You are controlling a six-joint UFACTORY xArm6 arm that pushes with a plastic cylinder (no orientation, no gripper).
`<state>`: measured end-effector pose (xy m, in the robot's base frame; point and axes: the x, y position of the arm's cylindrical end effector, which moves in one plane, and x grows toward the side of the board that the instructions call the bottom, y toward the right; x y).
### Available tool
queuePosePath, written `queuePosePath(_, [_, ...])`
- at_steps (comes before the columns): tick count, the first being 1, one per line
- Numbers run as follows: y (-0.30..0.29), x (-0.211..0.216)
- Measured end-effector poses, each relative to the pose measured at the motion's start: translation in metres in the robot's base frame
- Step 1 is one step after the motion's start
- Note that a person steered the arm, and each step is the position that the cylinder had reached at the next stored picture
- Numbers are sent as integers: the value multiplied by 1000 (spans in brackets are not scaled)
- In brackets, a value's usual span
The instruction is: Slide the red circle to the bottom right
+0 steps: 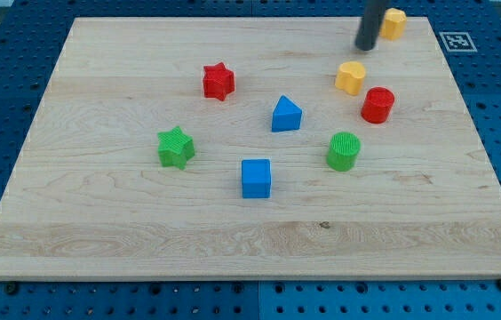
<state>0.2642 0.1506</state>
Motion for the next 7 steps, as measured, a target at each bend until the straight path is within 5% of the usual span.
queuePosePath(2, [-61,69])
queuePosePath(7, [26,124])
